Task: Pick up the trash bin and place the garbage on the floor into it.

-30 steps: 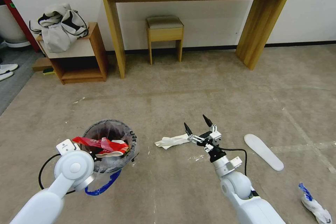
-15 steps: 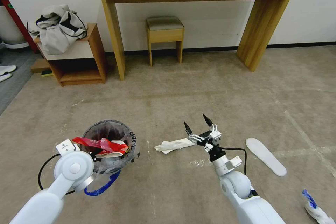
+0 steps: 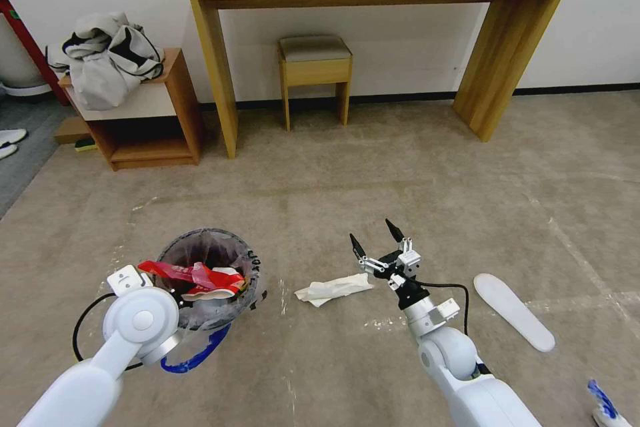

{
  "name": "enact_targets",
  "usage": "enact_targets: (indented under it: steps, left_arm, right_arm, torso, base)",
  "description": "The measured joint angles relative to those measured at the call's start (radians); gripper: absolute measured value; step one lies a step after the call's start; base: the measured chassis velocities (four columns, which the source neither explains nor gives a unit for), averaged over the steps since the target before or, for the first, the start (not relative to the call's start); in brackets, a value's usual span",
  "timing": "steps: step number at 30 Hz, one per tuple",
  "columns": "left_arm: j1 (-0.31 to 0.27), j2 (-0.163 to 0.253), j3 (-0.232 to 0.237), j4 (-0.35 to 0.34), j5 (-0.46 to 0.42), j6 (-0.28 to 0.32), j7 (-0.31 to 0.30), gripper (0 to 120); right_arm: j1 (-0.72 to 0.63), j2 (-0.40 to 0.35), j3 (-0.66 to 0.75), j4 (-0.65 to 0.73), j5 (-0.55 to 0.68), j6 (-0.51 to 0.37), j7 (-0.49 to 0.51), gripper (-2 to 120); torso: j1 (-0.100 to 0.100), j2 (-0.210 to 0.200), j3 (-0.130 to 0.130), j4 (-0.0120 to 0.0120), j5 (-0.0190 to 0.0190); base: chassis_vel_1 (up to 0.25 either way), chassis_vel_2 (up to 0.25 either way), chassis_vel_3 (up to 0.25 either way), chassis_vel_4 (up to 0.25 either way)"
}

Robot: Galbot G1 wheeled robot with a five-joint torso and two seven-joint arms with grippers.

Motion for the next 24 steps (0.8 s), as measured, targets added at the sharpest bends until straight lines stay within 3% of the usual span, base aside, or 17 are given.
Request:
enact_targets:
  steps: [24]
  left_arm:
    - [-0.003, -0.002, -0.001, 0.0, 0.0, 0.0, 0.0, 0]
  right_arm:
    - [-0.002, 0.006, -0.003, -0.005, -0.002, 0.001, -0.011, 100]
  torso:
    - [0.0, 0.0, 0.0, 0.0001, -0.0001]
  base:
    - [-0.097, 0.1, 0.103, -0.093]
